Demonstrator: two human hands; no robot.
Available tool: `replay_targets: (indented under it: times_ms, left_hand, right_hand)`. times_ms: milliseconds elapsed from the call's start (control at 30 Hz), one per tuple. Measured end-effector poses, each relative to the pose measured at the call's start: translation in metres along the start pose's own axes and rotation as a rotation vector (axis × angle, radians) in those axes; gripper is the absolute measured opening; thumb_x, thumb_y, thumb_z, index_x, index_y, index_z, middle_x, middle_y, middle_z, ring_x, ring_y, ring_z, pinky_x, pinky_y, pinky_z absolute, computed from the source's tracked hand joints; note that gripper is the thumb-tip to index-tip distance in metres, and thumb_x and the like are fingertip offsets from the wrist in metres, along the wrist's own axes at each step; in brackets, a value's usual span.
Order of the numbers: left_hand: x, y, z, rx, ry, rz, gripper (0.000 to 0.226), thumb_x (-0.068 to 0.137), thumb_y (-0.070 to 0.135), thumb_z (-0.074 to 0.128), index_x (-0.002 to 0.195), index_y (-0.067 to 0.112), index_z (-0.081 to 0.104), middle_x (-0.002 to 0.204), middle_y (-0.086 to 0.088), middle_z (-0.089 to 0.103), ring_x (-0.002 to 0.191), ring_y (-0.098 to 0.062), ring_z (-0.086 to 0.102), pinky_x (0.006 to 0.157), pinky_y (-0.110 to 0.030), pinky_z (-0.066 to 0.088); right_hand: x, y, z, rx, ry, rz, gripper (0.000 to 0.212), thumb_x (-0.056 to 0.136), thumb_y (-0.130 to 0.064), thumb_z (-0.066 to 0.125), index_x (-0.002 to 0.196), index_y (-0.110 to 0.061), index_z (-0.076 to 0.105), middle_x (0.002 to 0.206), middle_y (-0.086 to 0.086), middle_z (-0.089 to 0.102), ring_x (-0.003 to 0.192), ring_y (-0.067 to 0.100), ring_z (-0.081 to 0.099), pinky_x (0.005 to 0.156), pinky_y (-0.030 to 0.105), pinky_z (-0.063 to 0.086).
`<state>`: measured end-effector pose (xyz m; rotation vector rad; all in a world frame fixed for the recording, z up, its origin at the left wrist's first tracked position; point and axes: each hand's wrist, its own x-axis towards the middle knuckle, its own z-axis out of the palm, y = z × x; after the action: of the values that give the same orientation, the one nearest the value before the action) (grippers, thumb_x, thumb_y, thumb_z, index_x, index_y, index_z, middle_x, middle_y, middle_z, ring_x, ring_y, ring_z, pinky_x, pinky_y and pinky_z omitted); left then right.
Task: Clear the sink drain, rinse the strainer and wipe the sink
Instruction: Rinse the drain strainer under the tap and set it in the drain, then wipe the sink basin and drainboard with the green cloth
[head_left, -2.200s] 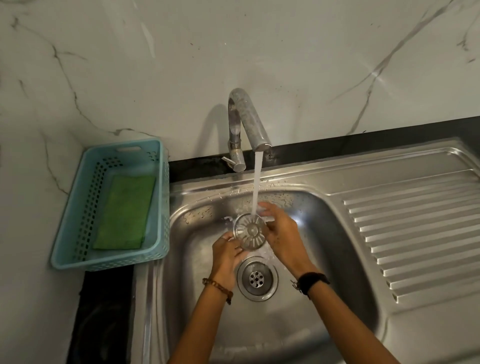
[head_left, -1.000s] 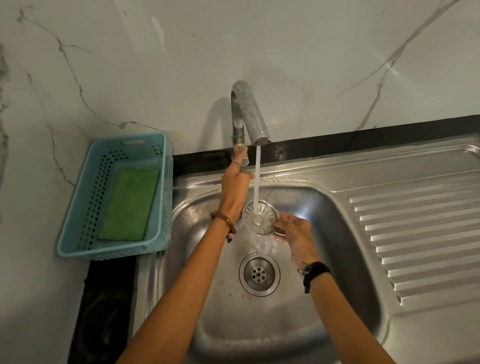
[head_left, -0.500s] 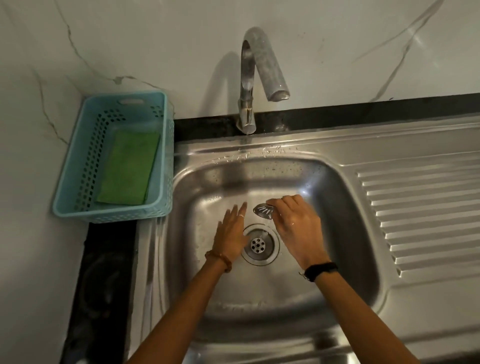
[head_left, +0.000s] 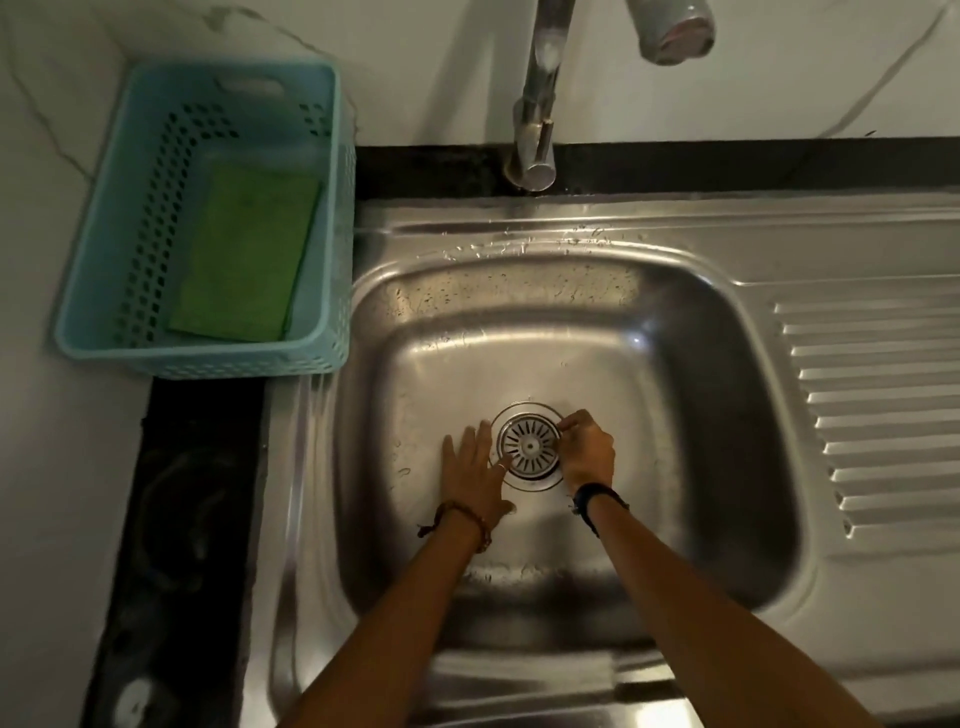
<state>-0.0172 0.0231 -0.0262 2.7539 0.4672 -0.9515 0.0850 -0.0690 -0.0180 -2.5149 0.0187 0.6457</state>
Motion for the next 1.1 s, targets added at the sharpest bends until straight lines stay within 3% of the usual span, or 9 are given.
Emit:
replay_targets:
  times_ms: [233,400,500,567,667,733,833,933,1100]
  left_hand:
    - [-0.024,0.003,-0.032,-0.260,0.143,-0.033,0.051,0.092,0.022,0.048,0.140,0.016,0.032,0.157,-0.014,0.008,0.144,-0.027,0.008,0.117,-0.046,0.007]
    - [-0.084,-0.004,-0.098,-0.603,0.708,-0.029,0.028,0.094,0.021,0.042,0.117,0.016,0.056,0.122,-0.002,0.059,0.114,-0.016,0.054,0.102,-0.027,0.041]
    - [-0.127,-0.026,-0.139,-0.673,1.115,-0.051,0.019,0.090,0.023,0.045,0.104,0.017,0.057,0.107,-0.002,0.064,0.099,-0.011,0.056,0.083,-0.021,0.046]
    - [-0.146,-0.052,-0.162,-0.669,1.277,-0.057,0.020,0.091,0.018,0.048,0.108,0.015,0.057,0.114,-0.005,0.063,0.110,-0.012,0.052,0.094,-0.022,0.039]
    - [-0.157,-0.102,-0.185,-0.589,1.268,-0.191,0.032,0.091,0.011,0.048,0.122,0.005,0.055,0.132,-0.014,0.054,0.132,-0.028,0.041,0.111,-0.038,0.032]
    - [-0.154,-0.136,-0.188,-0.500,1.108,-0.313,0.037,0.094,0.014,0.044,0.130,0.004,0.047,0.142,-0.015,0.044,0.141,-0.029,0.024,0.116,-0.044,0.023]
    - [-0.140,-0.168,-0.181,-0.458,0.869,-0.460,0.045,0.098,0.029,0.032,0.139,0.011,0.037,0.152,-0.007,0.030,0.145,-0.021,0.009,0.119,-0.038,0.005]
    - [-0.129,-0.176,-0.173,-0.399,0.847,-0.508,0.046,0.099,0.031,0.026,0.142,0.017,0.029,0.154,-0.006,0.025,0.145,-0.019,0.009,0.118,-0.037,0.001]
    - [-0.125,-0.177,-0.169,-0.363,0.886,-0.503,0.049,0.098,0.023,0.028,0.146,0.014,0.017,0.156,-0.008,0.017,0.145,-0.019,0.008,0.118,-0.036,-0.003]
  right_hand:
    - [-0.025,-0.017,-0.013,-0.273,-0.060,-0.275,0.025,0.091,-0.017,0.051,0.114,-0.010,0.058,0.115,0.011,0.052,0.097,0.030,0.059,0.075,0.038,0.053]
    - [-0.084,-0.066,-0.050,0.111,0.026,-0.560,0.014,0.092,-0.023,0.053,0.103,-0.022,0.061,0.094,-0.004,0.068,0.078,0.006,0.062,0.064,0.004,0.041]
    - [-0.121,-0.119,-0.075,0.243,0.036,-0.804,0.016,0.091,-0.019,0.055,0.104,-0.023,0.062,0.093,-0.011,0.063,0.077,-0.001,0.058,0.067,0.006,0.045]
    - [-0.139,-0.164,-0.084,0.326,0.033,-0.977,0.015,0.091,-0.016,0.055,0.104,-0.019,0.062,0.094,-0.010,0.060,0.076,0.000,0.058,0.069,0.007,0.046]
    - [-0.150,-0.232,-0.083,0.296,0.041,-1.162,0.015,0.092,-0.015,0.050,0.102,-0.012,0.061,0.099,0.002,0.062,0.080,0.008,0.059,0.068,0.020,0.051]
    - [-0.145,-0.274,-0.070,0.155,0.053,-1.197,0.015,0.092,-0.009,0.049,0.102,-0.006,0.060,0.100,0.012,0.064,0.085,0.026,0.063,0.071,0.037,0.051]
    - [-0.125,-0.322,-0.042,-0.238,0.014,-1.081,0.020,0.091,-0.002,0.043,0.106,0.001,0.056,0.107,0.023,0.063,0.099,0.039,0.060,0.077,0.041,0.048]
    - [-0.106,-0.340,-0.011,-0.444,-0.119,-0.894,0.024,0.095,-0.007,0.041,0.113,0.004,0.053,0.120,0.024,0.058,0.111,0.037,0.056,0.088,0.039,0.045]
    - [-0.104,-0.334,0.030,-0.056,-0.240,-0.588,0.045,0.086,-0.002,0.054,0.125,-0.001,0.032,0.135,0.023,0.032,0.115,0.035,0.047,0.095,0.036,0.043]
